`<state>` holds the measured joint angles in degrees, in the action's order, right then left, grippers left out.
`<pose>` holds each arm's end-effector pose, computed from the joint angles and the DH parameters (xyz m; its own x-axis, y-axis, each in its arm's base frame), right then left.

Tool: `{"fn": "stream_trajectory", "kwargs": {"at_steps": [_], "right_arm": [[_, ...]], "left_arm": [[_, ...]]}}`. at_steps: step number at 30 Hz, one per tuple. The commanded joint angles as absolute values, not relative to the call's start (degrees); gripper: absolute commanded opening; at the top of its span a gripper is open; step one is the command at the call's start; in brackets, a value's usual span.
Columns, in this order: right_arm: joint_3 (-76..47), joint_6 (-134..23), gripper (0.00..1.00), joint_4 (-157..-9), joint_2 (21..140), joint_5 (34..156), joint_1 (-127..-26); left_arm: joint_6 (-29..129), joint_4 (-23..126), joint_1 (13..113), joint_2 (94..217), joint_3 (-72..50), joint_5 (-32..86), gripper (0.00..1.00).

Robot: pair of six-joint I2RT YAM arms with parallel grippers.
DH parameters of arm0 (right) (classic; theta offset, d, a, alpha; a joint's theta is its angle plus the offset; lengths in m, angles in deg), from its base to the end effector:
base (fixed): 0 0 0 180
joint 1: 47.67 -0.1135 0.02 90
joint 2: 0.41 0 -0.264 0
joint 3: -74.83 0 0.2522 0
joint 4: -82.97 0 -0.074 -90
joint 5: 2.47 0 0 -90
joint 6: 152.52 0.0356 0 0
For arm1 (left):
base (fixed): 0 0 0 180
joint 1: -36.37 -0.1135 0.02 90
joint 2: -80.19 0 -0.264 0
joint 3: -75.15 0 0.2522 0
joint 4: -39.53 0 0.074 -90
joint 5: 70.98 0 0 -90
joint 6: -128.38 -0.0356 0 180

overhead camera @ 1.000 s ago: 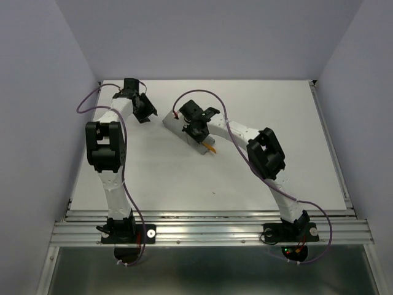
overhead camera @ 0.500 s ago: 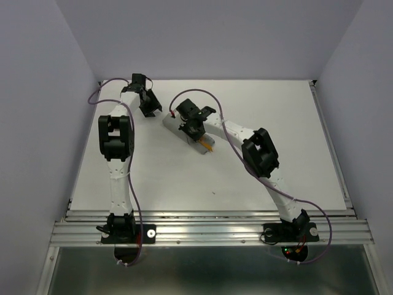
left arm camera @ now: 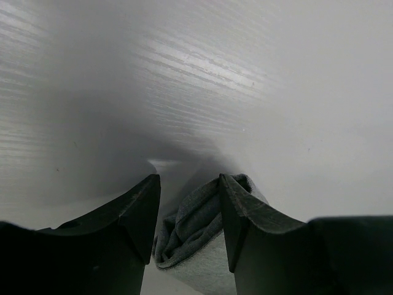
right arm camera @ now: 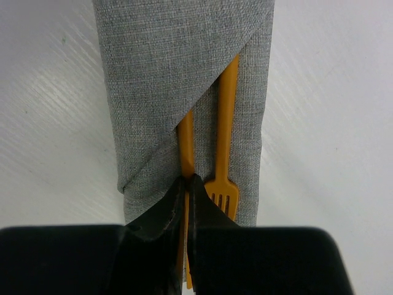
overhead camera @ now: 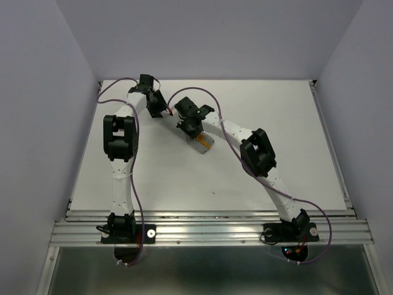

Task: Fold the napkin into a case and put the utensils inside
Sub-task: Stuff the knife into the folded napkin.

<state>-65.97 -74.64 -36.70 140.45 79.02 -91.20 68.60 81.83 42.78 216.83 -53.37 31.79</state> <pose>0.3886 0.3618 0.1849 -0.4844 -0.7466 -0.4561 -0.7465 0.6246 -0.2295 0.5267 -0.0671 0.1753 -0.7871 -0.4055 -0.4648 -0.1705 0.8672 -0.4679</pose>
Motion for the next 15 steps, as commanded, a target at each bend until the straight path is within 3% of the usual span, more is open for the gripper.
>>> {"fn": "stream_trajectory", "kwargs": {"at_steps": [1, 15], "right_arm": [[-69.80, -75.61, 0.01, -36.78, 141.09, 79.53, -91.09], [-71.55, -75.44, 0.01, -37.66, 142.50, 81.02, -91.09]], "left_arm": [[67.91, 82.83, 43.40, 215.90, -50.24, 33.08, 0.54], [67.56, 83.09, 44.98, 216.16, -49.62, 35.10, 0.54]]}}
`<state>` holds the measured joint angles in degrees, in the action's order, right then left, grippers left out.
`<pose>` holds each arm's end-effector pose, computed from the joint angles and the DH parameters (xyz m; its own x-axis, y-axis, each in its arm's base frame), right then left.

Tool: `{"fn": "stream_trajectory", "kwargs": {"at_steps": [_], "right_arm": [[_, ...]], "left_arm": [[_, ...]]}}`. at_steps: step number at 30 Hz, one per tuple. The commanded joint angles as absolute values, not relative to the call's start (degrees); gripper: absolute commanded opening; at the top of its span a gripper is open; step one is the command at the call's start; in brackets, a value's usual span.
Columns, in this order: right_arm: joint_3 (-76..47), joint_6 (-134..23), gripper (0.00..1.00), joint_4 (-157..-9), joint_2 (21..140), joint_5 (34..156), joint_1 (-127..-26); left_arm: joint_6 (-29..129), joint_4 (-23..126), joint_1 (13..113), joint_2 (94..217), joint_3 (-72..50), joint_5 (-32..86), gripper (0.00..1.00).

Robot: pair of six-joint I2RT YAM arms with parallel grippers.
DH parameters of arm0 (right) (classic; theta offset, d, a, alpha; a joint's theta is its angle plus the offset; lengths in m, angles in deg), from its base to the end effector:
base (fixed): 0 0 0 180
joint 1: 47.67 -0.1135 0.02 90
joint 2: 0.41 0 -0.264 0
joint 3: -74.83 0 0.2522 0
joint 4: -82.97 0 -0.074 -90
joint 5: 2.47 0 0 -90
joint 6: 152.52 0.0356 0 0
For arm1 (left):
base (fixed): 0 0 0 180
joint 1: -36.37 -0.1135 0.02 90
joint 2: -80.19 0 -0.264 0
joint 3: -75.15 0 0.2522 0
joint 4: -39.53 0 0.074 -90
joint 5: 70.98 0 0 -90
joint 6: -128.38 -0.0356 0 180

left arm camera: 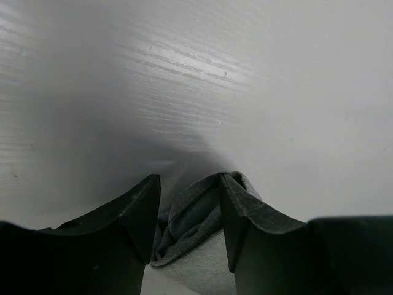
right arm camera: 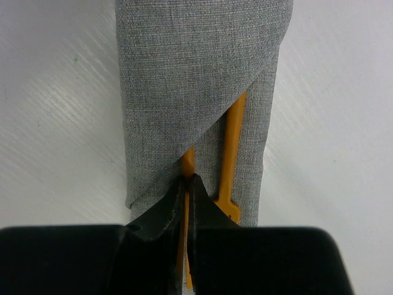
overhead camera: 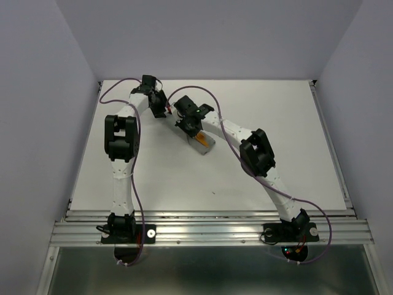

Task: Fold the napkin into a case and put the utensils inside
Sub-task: Stuff the knife into the folded napkin.

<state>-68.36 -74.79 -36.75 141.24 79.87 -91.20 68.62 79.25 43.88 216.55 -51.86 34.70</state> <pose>0.3918 0.3656 0.1907 -0.4712 -0.7381 -0.4829 -0.7497 0.6236 -0.2216 0.5250 -0.0789 0.1729 -0.7989 -0.3838 -0.4632 -0.1169 0.8544 -0.5063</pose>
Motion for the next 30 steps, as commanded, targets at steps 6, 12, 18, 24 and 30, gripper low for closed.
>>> {"fn": "stream_trajectory", "kwargs": {"at_steps": [6, 12, 18, 24, 30], "right_arm": [[-73.14, -74.74, 0.01, -37.04, 143.56, 81.03, -91.09], [-73.31, -73.51, 0.01, -37.21, 143.91, 80.85, -91.09], [-74.72, -72.80, 0.01, -37.39, 144.52, 80.50, -91.09], [-75.77, -72.36, 0.01, -37.57, 145.31, 80.06, -91.09], [-76.04, -71.57, 0.17, -37.39, 145.67, 80.32, -91.09]], "left_arm": [[68.00, 83.00, 45.42, 215.90, -49.44, 34.93, 0.54], [68.09, 82.30, 45.51, 215.28, -47.78, 35.01, 0.54], [68.18, 80.89, 45.51, 214.31, -45.58, 35.63, 0.54], [68.17, 80.19, 45.51, 213.44, -44.08, 35.98, 0.54], [68.18, 79.92, 45.51, 212.91, -43.55, 35.98, 0.54]]}}
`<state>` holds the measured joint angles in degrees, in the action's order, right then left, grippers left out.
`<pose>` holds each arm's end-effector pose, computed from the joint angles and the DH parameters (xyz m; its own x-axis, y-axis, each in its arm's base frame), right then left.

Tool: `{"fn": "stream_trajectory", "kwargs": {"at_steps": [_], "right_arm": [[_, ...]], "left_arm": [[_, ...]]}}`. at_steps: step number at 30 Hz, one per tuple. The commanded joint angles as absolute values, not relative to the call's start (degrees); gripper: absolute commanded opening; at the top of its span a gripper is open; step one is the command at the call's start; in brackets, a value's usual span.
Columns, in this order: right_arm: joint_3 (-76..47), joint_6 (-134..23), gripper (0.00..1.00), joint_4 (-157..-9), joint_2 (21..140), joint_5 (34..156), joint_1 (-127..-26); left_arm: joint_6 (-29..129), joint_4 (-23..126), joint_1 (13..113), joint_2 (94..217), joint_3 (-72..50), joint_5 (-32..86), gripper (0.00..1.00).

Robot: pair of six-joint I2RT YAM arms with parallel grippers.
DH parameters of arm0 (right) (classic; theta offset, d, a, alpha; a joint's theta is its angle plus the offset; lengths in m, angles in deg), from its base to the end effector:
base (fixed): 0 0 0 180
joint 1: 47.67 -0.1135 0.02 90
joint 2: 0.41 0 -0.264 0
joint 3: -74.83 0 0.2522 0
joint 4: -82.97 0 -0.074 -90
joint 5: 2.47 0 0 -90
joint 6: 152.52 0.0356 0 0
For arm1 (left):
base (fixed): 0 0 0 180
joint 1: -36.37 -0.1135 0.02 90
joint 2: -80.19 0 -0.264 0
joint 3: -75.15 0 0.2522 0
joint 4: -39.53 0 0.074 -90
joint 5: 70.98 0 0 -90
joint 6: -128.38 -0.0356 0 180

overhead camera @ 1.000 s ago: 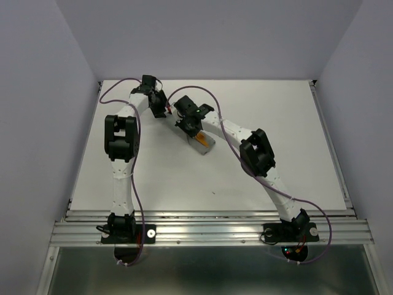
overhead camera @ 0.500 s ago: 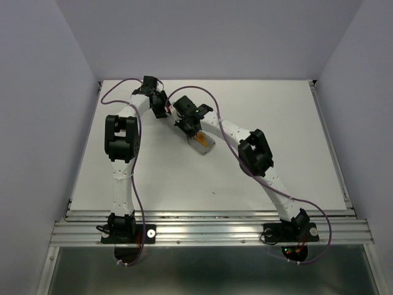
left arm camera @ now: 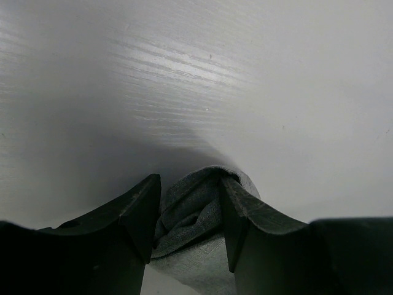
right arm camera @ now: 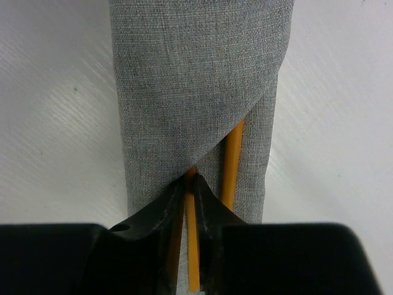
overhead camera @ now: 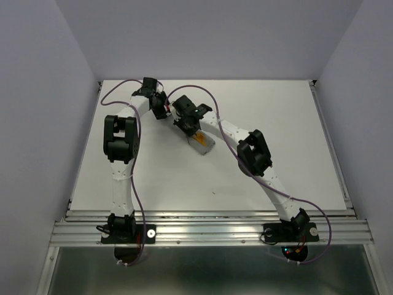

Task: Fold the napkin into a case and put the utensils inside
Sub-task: Stuff the knife into the folded napkin.

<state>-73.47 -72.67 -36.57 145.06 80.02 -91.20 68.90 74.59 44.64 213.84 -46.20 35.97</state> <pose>0.4004 0.3740 0.1833 -0.4914 -0.7078 -0.5076 -0.7301 0.6525 -0.2030 0.5149 -0.0853 0.1713 -0.7962 -0.3752 -0.4746 -0.0828 0.8447 -0.5288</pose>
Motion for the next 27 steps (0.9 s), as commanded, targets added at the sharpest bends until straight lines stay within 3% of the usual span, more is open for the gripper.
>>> {"fn": "stream_trajectory", "kwargs": {"at_steps": [1, 4, 27], "right_arm": [[-75.86, -71.40, 0.20, -37.39, 145.49, 80.06, -91.09], [-74.64, -71.39, 0.28, -37.65, 144.17, 79.71, -91.09], [-64.79, -69.11, 0.34, -40.12, 136.35, 79.27, -91.09]], "left_arm": [[68.18, 80.01, 45.51, 212.99, -43.47, 35.98, 0.54], [68.18, 80.01, 45.51, 213.00, -43.38, 35.98, 0.54], [68.61, 79.66, 45.51, 212.64, -42.59, 35.89, 0.54]]}}
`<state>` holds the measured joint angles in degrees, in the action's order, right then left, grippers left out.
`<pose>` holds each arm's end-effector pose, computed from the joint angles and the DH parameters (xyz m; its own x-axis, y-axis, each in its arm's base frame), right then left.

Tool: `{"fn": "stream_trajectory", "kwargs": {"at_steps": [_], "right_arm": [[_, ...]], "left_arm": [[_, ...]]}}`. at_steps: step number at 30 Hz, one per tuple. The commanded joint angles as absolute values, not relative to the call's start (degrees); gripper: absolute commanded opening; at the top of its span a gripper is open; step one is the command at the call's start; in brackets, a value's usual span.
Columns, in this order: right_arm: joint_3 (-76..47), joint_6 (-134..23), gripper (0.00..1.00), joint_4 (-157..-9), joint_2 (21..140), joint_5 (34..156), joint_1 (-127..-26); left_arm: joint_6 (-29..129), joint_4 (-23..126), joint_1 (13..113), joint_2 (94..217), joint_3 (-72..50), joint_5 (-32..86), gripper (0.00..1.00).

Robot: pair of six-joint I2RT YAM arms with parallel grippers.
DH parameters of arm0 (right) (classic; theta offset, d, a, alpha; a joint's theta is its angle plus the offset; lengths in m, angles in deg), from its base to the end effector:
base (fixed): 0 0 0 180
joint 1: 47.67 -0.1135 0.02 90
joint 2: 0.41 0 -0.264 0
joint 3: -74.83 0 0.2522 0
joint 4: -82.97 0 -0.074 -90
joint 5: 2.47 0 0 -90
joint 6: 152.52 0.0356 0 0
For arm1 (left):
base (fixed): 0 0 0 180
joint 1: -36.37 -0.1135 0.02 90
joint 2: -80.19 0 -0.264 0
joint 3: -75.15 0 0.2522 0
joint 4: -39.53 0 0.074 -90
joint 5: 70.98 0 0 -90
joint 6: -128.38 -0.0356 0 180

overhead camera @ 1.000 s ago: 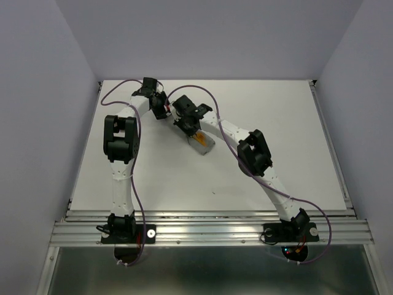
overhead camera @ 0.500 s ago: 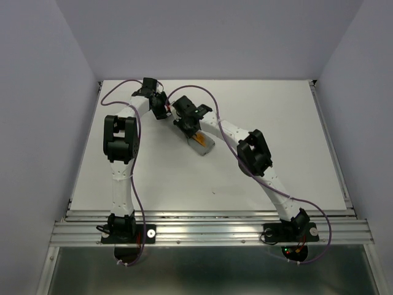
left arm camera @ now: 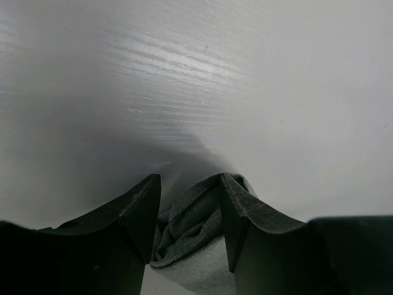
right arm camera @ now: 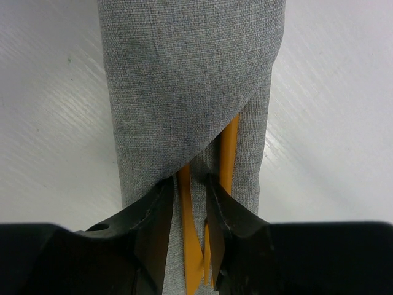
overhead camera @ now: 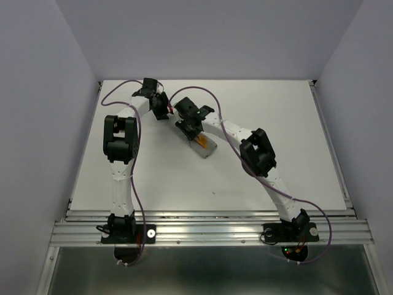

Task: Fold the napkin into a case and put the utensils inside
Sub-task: Stuff the knife into the folded napkin.

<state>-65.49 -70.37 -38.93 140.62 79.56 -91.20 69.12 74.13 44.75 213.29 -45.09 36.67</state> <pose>0.3906 0.3642 0.1829 -0.5284 -0.6885 -0.4968 -0.7088 0.6798 -0.1882 0.5121 -0.0863 0.1706 -0.8012 -0.3743 -0.4669 -0.0789 0.8395 -0.5376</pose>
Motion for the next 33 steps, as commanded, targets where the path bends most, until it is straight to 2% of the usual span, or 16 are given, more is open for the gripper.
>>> {"fn": "stream_trajectory", "kwargs": {"at_steps": [1, 5, 9, 17, 22, 29, 33], "right_arm": [[-64.61, -68.85, 0.34, -40.03, 136.09, 79.27, -91.09], [-62.86, -67.36, 0.33, -40.12, 134.86, 79.36, -91.09], [-61.28, -66.03, 0.26, -41.17, 133.71, 79.00, -91.09], [-60.13, -65.59, 0.26, -41.43, 133.71, 79.18, -91.09], [-59.87, -65.77, 0.31, -41.79, 134.41, 79.18, -91.09], [-59.60, -65.51, 0.15, -42.75, 133.80, 78.21, -91.09], [-60.57, -64.01, 0.11, -42.75, 133.45, 77.51, -91.09]], "left_arm": [[68.61, 79.66, 45.51, 212.64, -42.59, 35.89, 0.54], [68.70, 79.57, 45.60, 212.73, -42.59, 35.89, 0.54], [68.88, 79.57, 45.86, 212.91, -42.59, 35.98, 0.54], [68.88, 79.66, 46.12, 212.64, -42.67, 35.80, 0.54], [68.97, 79.83, 46.21, 212.47, -42.85, 35.72, 0.54], [68.88, 79.92, 46.30, 212.56, -42.41, 35.54, 0.54], [69.14, 79.48, 46.47, 212.64, -42.06, 35.72, 0.54]]}}
